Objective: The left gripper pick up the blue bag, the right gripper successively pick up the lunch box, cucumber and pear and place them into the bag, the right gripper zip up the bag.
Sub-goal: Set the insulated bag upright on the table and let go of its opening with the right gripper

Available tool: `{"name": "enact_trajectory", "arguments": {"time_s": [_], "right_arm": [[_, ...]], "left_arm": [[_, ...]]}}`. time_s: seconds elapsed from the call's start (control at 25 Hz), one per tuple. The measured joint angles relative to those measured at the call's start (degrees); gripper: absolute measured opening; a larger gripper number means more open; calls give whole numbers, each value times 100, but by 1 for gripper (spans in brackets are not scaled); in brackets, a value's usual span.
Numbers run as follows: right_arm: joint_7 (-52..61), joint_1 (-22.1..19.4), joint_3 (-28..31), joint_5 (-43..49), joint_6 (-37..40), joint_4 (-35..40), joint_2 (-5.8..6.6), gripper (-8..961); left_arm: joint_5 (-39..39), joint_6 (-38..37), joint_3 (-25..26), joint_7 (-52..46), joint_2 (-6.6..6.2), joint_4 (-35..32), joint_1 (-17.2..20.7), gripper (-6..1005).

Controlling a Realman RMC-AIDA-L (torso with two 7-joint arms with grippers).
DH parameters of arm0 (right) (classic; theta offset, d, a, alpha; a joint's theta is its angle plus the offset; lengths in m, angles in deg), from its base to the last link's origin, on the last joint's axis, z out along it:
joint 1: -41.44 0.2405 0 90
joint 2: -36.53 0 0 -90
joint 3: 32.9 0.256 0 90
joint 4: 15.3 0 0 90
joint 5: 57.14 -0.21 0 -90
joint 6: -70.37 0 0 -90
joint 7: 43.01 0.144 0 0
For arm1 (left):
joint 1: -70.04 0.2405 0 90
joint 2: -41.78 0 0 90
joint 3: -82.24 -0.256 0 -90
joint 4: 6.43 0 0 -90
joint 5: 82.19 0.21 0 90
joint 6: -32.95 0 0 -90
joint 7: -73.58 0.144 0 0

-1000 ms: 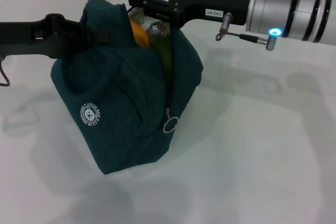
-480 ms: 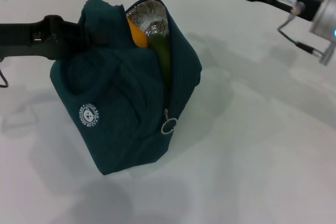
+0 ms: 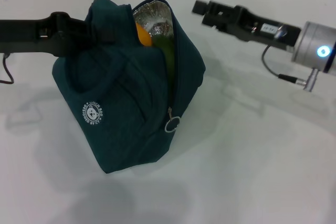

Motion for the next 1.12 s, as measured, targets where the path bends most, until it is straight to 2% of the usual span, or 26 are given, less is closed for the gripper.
{"name": "enact_trajectory", "arguments": {"time_s": [0.52,0.76,1.12], "right_arm": [[186,380,-887,17,-234,-139,-33,630],[-11,368,-1021,24,-291,-111,-8,569],[-262,237,-1003,-12,-233,-32,-6,322]], "left_arm": [[2,-6,-12,30,19,0,-4,40],[22,-11,-20,33,19,0,-10,40],[43,-23,-20,43,35,0,-40,40]]}}
